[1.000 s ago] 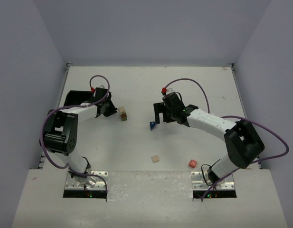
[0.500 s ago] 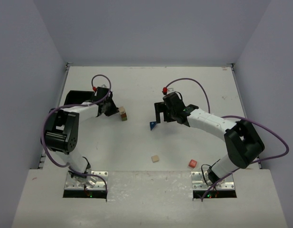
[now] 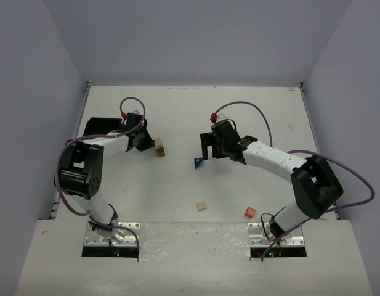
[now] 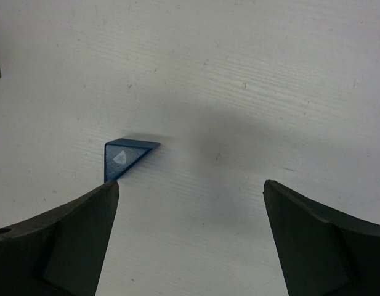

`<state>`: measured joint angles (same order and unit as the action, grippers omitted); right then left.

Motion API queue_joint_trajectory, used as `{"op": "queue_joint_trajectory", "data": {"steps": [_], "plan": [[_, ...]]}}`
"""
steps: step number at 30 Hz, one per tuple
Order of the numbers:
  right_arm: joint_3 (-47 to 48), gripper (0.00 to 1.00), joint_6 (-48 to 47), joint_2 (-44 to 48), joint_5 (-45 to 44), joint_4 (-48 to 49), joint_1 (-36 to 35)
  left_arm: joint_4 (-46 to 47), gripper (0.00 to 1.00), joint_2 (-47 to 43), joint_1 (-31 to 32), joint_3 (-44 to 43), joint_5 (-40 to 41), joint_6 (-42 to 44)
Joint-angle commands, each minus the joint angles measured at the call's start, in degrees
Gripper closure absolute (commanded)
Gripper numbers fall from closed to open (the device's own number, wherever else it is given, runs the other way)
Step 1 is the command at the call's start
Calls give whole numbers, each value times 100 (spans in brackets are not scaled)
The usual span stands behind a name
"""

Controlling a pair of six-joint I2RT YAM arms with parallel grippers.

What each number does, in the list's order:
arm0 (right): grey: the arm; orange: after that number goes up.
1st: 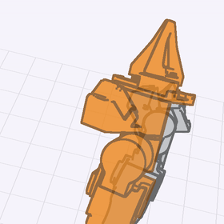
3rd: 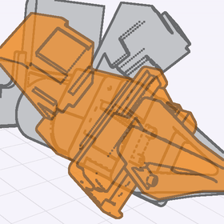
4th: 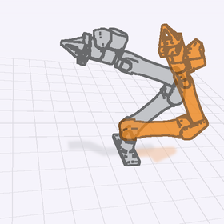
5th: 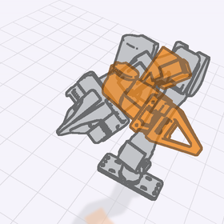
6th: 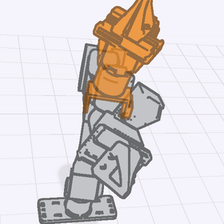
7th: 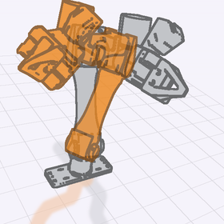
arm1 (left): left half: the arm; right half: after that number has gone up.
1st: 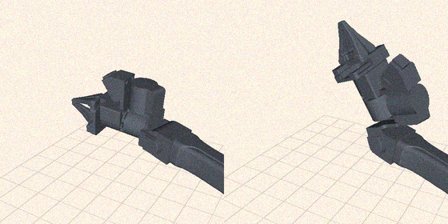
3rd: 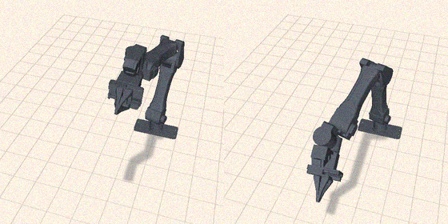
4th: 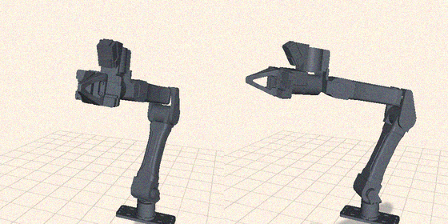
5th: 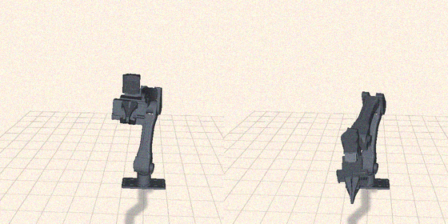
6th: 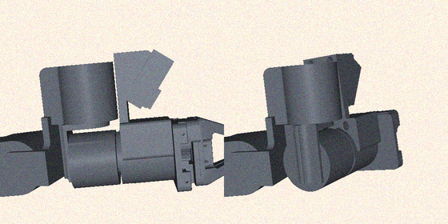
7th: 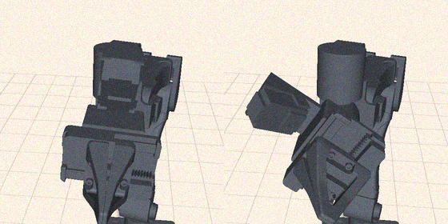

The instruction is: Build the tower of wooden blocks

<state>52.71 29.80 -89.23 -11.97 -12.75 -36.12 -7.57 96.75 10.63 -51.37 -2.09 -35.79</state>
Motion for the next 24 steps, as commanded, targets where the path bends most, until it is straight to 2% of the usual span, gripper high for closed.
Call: {"op": "queue_joint_trajectory", "data": {"steps": [1,24], "plan": [[91,1,-62,73,-139,62,43,125,100,19,88,-267,-2,98],[134,1,-141,108,-52,54,44,-95,100,-244,123,-260,394,81]]}}
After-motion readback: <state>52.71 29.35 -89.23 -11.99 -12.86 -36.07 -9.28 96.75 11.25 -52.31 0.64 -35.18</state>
